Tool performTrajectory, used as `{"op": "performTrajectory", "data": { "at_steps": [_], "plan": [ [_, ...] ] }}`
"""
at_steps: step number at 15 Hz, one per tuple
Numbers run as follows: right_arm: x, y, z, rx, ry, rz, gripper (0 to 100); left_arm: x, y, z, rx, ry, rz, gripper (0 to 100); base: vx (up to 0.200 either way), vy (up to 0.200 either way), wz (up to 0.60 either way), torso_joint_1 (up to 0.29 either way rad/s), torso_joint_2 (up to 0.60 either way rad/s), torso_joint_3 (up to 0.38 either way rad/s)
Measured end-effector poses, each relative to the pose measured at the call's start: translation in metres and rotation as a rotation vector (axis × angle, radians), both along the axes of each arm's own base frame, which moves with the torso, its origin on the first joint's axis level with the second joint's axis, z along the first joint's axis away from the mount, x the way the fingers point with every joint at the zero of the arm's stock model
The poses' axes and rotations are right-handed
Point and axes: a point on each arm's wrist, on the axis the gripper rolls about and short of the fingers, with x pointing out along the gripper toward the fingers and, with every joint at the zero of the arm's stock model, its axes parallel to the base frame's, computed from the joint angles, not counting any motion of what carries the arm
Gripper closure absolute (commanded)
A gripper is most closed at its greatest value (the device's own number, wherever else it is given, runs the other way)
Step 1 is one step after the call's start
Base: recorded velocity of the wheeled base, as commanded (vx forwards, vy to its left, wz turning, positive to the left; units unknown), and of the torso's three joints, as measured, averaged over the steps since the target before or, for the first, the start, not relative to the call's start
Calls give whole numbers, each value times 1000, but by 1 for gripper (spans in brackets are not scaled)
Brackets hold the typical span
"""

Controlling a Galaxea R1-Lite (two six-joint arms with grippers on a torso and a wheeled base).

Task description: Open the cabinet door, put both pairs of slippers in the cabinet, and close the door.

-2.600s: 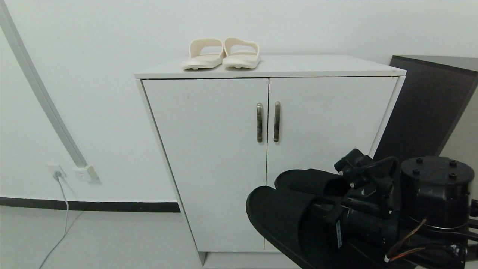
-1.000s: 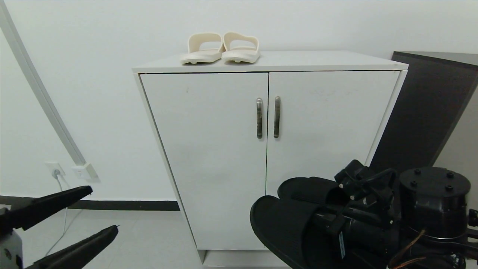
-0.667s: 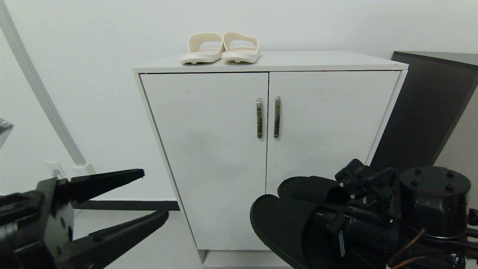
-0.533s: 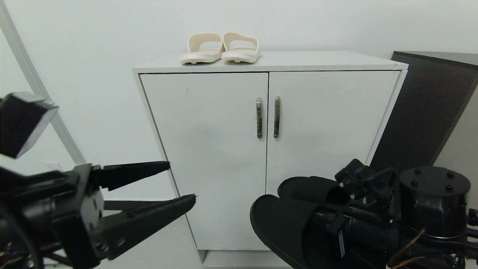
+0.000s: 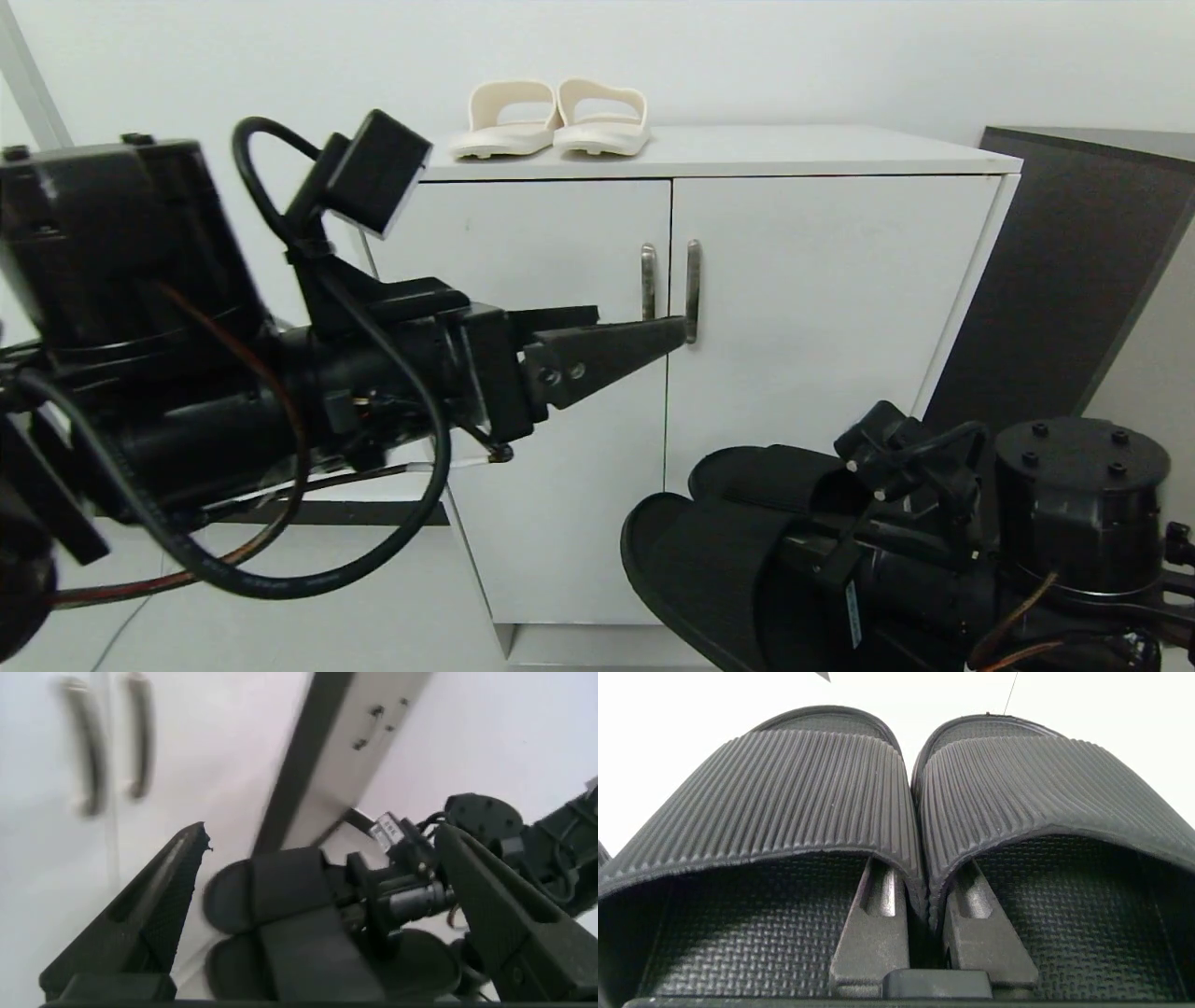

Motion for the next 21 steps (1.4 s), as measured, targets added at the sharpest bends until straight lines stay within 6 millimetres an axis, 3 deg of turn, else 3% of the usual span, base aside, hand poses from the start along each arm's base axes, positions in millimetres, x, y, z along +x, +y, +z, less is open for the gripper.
{"op": "performTrajectory", "data": {
  "at_steps": [5, 10, 15, 21],
  "plan": [
    [-1, -1, -1, -4, -1, 2, 100, 31, -38, -2, 8, 30, -129, 0, 0, 0, 0, 0, 0, 0],
    [-1, -1, -1, -4, -1, 2, 100, 59, -61, 3, -13, 149, -156, 0, 0, 0, 0, 0, 0, 0],
    [-2, -2, -1, -4, -1, 3, 100, 78, -72, 1, -16, 145, -33, 0, 0, 0, 0, 0, 0, 0],
    [-3, -4, 2, 2, -7, 2, 100, 101, -61, -2, -9, 153, 58, 0, 0, 0, 0, 0, 0, 0]
  ]
}}
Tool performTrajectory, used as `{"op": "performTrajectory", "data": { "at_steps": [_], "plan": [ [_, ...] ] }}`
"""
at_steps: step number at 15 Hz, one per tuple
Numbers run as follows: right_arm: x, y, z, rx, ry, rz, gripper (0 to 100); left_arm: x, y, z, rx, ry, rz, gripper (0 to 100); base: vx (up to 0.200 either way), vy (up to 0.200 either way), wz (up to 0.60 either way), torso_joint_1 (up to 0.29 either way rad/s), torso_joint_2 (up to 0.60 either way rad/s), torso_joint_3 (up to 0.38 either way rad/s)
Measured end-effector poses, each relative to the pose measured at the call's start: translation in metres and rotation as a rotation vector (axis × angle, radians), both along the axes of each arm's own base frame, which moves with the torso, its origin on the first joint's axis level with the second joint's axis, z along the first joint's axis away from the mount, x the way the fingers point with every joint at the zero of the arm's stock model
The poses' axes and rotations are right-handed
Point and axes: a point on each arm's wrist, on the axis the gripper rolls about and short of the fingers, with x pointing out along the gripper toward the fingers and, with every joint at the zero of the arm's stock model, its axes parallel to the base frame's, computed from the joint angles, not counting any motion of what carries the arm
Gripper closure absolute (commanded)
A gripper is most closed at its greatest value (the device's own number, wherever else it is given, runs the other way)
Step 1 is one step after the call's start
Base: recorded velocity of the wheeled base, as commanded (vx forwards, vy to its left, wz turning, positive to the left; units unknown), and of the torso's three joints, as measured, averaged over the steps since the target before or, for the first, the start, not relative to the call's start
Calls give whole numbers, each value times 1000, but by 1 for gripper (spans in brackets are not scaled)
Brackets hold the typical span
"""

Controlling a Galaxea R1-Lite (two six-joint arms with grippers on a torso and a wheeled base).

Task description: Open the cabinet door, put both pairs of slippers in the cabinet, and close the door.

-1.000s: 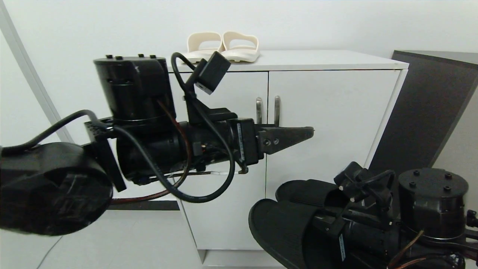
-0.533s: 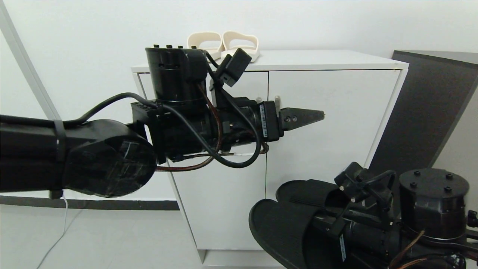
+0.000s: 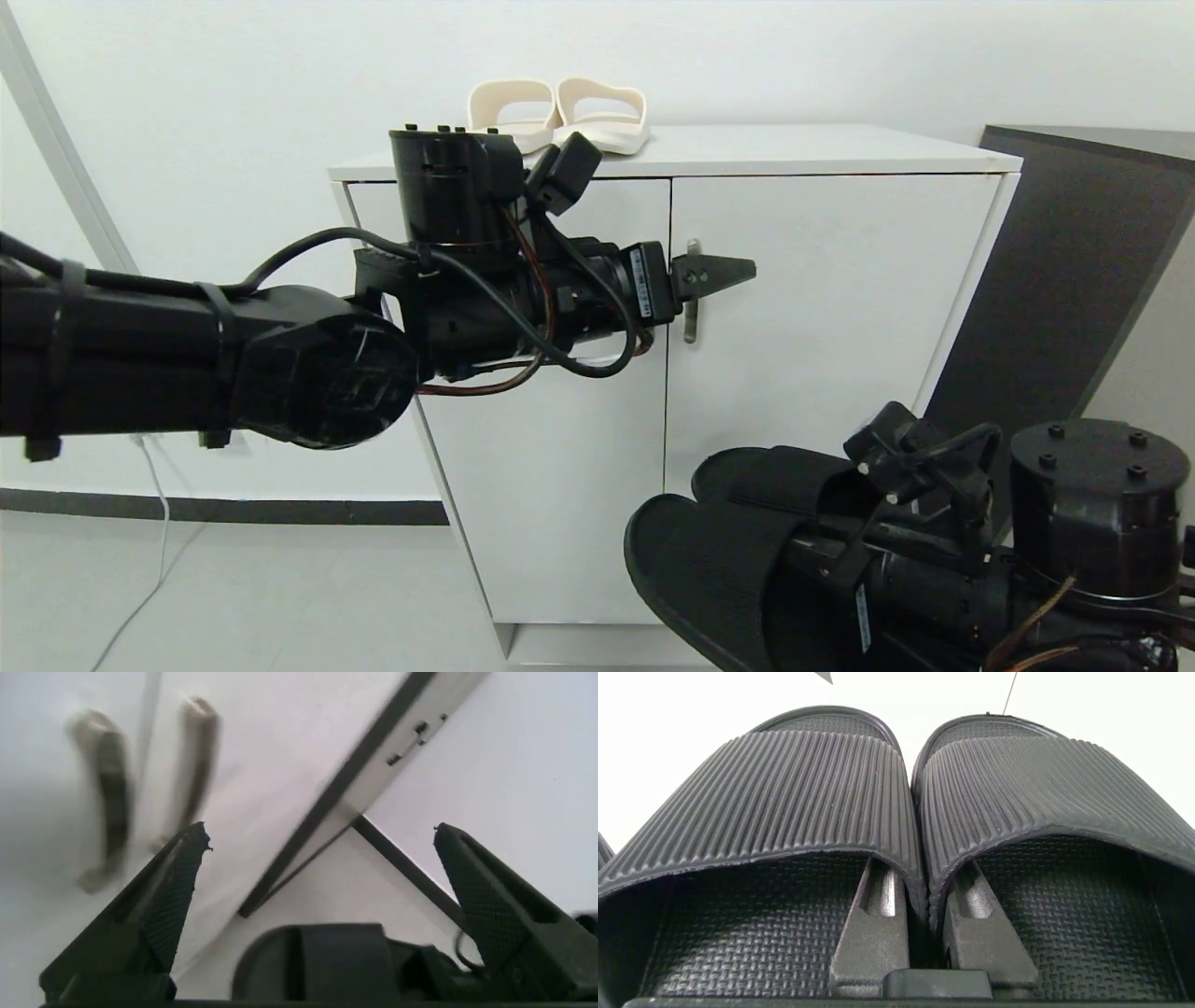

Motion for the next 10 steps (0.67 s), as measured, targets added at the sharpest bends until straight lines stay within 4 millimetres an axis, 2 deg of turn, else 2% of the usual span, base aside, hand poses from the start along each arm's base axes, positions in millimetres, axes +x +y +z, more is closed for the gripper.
{"op": "performTrajectory", "data": {
  "at_steps": [10],
  "plan": [
    [-2, 0, -1, -5, 1, 5, 100, 33, -20, -9, 2, 2, 24, 0, 0, 0, 0, 0, 0, 0]
  ]
}}
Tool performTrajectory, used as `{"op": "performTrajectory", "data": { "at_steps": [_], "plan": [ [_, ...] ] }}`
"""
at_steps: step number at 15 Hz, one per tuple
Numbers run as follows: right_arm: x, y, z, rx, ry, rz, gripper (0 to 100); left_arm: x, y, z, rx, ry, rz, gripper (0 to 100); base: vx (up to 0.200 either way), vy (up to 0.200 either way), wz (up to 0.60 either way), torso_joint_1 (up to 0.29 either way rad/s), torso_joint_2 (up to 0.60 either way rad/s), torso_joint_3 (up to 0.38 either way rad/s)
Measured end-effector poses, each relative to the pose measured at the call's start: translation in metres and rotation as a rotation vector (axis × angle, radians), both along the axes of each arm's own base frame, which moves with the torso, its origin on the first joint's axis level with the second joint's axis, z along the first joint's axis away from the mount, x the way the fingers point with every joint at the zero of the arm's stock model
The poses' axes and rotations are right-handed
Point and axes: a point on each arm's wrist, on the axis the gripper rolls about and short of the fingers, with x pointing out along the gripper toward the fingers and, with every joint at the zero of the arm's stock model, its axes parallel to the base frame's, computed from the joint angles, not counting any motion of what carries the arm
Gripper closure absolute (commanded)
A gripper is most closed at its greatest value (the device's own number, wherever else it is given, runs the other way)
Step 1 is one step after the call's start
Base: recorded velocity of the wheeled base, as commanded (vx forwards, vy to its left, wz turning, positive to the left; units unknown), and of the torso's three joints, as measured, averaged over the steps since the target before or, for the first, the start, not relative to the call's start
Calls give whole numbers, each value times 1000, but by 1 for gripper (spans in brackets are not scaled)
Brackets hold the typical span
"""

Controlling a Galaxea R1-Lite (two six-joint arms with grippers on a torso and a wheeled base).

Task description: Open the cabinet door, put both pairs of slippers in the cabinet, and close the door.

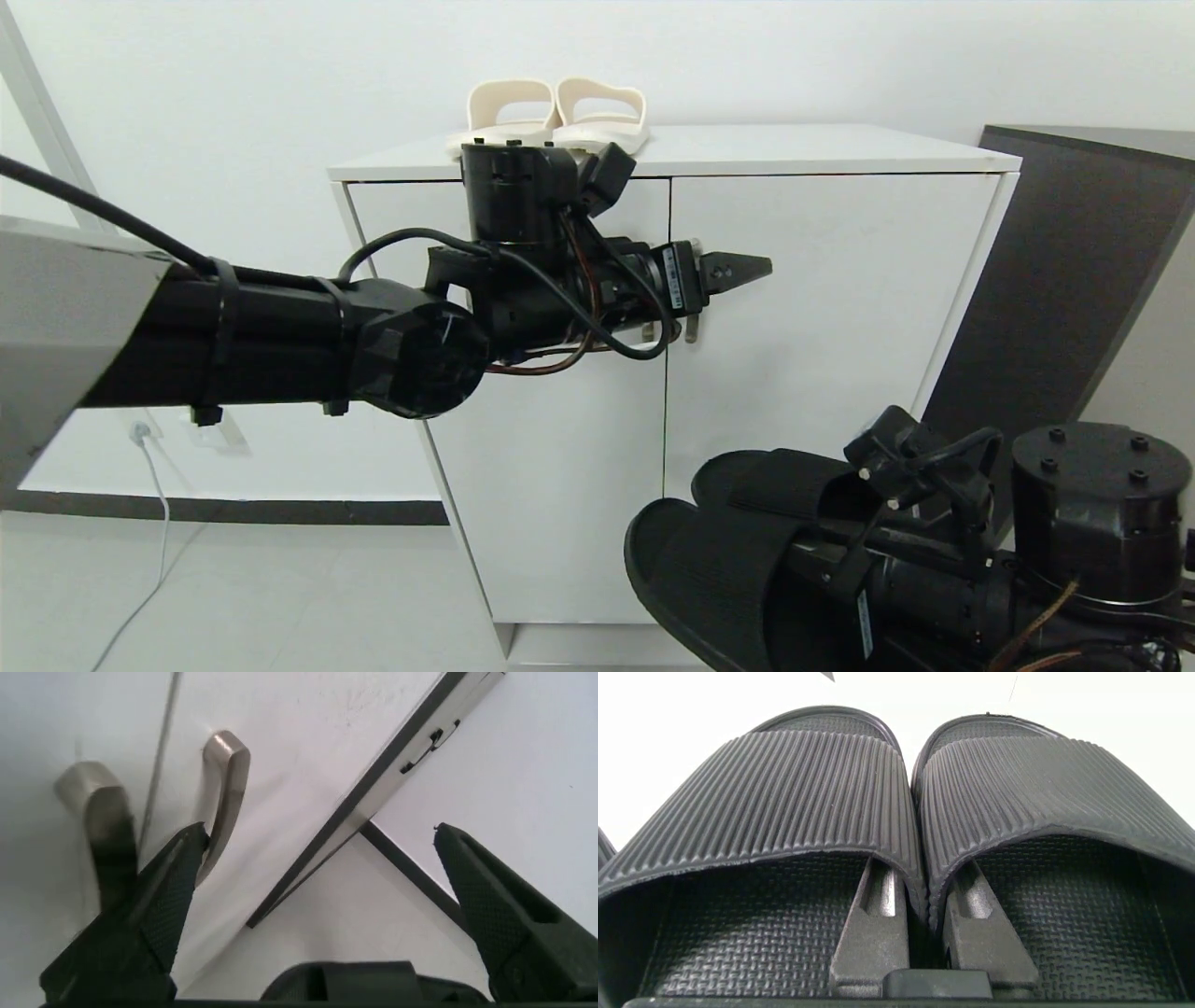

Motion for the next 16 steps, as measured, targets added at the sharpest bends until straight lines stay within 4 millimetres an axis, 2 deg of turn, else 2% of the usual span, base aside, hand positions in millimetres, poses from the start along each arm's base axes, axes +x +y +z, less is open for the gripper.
{"op": "performTrajectory", "data": {
  "at_steps": [2, 3, 8, 10, 16],
  "plan": [
    [0, 0, 0, -1, 1, 1, 100, 3, -3, -2, -1, 1, -1, 0, 0, 0, 0, 0, 0, 0],
    [-1, 0, -1, -2, 2, 2, 100, 3, -3, -2, -1, 1, -1, 100, 0, 0, 0, 0, 0, 0],
    [-2, -1, -3, -7, 8, 9, 100, 4, -4, -6, 7, 14, -2, 100, 0, 0, 0, 0, 0, 0],
    [-7, -2, -4, 1, 21, 63, 100, 1, -3, -7, 6, 16, -4, 100, 0, 0, 0, 0, 0, 0],
    [-27, -11, -4, 38, 53, 241, 100, -37, -5, -8, 21, 49, -68, 100, 0, 0, 0, 0, 0, 0]
  ]
}}
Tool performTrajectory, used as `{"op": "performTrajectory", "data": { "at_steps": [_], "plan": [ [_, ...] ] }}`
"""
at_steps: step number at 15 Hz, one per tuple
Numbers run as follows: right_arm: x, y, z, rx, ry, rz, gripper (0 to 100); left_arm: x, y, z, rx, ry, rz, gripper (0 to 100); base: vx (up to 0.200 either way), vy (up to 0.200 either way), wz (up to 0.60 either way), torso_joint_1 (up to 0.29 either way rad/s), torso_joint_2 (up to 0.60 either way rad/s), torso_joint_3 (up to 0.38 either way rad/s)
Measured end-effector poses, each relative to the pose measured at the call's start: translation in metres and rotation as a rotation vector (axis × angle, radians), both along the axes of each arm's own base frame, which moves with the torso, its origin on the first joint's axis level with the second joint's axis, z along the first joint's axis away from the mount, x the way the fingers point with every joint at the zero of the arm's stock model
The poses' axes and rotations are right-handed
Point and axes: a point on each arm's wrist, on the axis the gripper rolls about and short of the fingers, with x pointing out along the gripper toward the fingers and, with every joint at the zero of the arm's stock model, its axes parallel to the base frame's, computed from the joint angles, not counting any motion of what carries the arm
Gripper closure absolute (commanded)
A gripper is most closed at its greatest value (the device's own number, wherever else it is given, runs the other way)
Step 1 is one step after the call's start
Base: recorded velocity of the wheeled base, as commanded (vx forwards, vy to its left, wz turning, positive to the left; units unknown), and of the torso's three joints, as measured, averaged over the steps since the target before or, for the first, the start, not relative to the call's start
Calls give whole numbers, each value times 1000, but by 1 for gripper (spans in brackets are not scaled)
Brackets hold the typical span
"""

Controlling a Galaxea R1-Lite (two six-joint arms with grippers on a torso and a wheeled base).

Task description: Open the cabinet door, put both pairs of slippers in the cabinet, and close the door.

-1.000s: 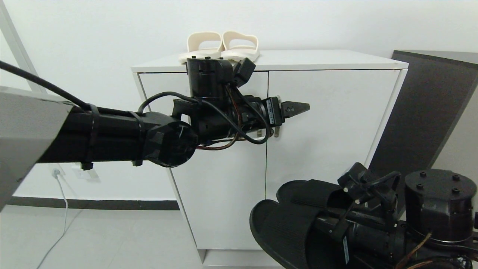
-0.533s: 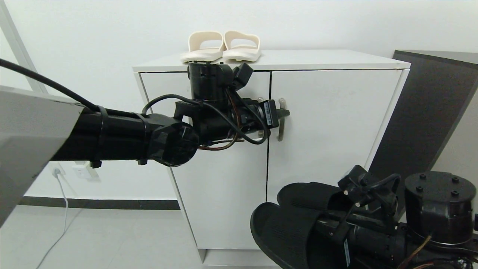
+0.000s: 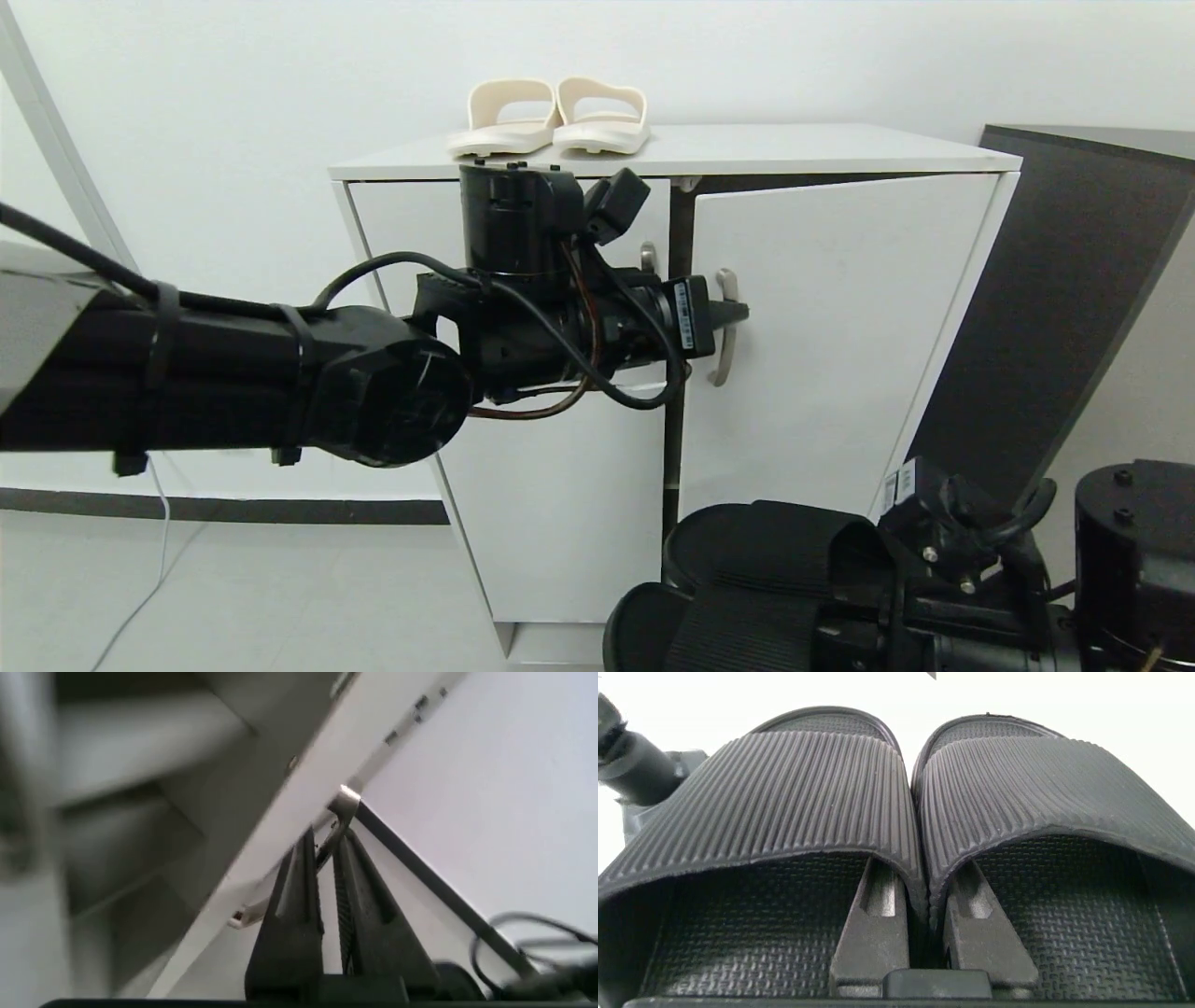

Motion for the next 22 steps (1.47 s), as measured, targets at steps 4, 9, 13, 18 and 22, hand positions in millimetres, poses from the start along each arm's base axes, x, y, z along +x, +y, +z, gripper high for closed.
{"op": "performTrajectory", "data": {
  "at_steps": [4, 9, 13, 18, 22],
  "plan": [
    [-4, -3, 1, 6, 0, 17, 100, -20, 11, 1, 14, 7, -8, 100, 0, 0, 0, 0, 0, 0],
    [-4, -4, 1, 6, 0, 17, 100, -53, 38, 6, 21, 11, -1, 100, 0, 0, 0, 0, 0, 0],
    [-4, -2, 0, 2, 2, 17, 100, -82, 63, 13, 16, -15, 3, 100, 0, 0, 0, 0, 0, 0],
    [-6, 1, -2, -4, 5, 33, 100, -78, 74, 25, -21, -57, 37, 100, 0, 0, 0, 0, 0, 0],
    [-7, 1, -2, -15, -13, 45, 100, -48, 65, 23, -56, -95, 74, 100, 0, 0, 0, 0, 0, 0]
  ]
}}
